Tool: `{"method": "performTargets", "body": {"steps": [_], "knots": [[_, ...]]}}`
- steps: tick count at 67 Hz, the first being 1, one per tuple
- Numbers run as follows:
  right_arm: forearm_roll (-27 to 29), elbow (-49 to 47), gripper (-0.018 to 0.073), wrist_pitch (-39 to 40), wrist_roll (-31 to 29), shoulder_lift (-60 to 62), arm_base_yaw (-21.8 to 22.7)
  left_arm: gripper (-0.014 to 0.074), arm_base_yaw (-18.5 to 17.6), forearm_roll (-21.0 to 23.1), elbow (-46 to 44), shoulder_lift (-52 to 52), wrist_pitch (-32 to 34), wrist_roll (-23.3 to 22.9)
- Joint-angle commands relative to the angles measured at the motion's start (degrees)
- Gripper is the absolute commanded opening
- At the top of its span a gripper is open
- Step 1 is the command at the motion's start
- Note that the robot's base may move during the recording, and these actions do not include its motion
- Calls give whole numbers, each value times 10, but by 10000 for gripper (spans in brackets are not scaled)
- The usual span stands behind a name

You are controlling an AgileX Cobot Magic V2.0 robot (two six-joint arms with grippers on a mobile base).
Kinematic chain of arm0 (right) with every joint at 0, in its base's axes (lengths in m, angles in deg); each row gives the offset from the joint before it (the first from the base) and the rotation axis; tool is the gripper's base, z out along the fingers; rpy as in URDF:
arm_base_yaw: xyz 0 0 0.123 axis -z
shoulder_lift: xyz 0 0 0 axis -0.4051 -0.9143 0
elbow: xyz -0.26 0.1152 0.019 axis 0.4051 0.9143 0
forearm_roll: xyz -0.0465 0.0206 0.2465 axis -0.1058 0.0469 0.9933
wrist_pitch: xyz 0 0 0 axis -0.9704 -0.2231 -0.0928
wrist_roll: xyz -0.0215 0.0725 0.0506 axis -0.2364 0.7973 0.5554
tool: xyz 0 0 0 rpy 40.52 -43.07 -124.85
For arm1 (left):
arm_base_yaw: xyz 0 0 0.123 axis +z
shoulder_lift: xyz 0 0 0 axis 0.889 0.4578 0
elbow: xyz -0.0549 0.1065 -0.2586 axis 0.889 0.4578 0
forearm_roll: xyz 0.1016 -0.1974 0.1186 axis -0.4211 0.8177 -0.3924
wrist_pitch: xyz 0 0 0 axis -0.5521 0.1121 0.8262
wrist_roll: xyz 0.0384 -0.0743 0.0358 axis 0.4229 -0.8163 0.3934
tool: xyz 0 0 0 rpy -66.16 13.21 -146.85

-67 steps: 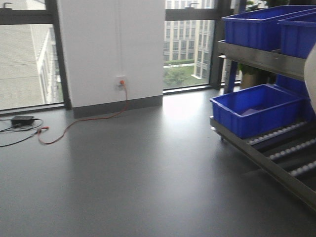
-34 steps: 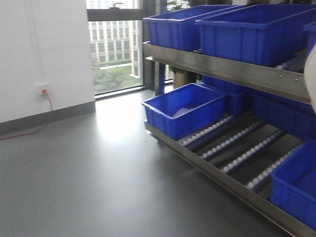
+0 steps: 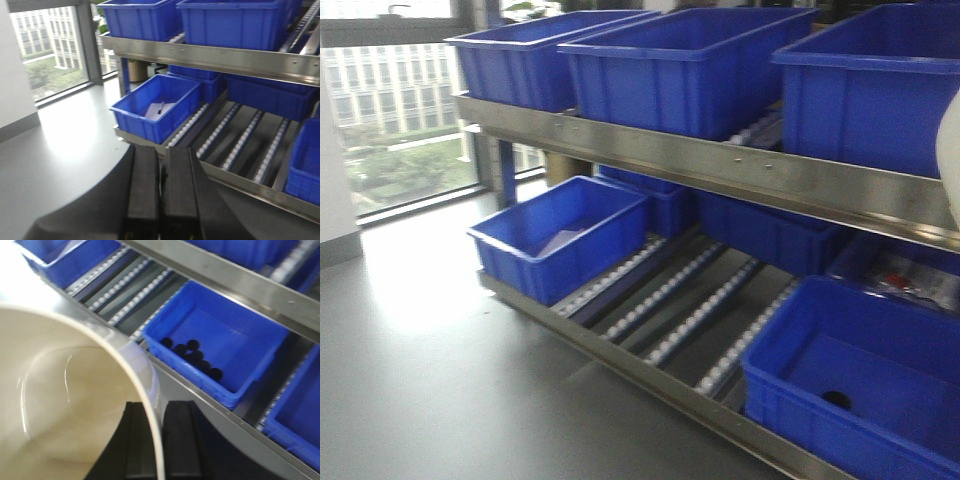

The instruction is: Move white bin to right shelf second layer

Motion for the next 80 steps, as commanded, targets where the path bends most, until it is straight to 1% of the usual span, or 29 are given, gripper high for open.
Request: {"method": "performTargets", "body": {"steps": [1, 80], "knots": [[0, -17, 49, 51, 1, -1, 2, 85, -3, 0, 21, -8, 50, -3], [0, -17, 49, 51, 1, -1, 2, 85, -3, 0, 21, -8, 50, -3]]}}
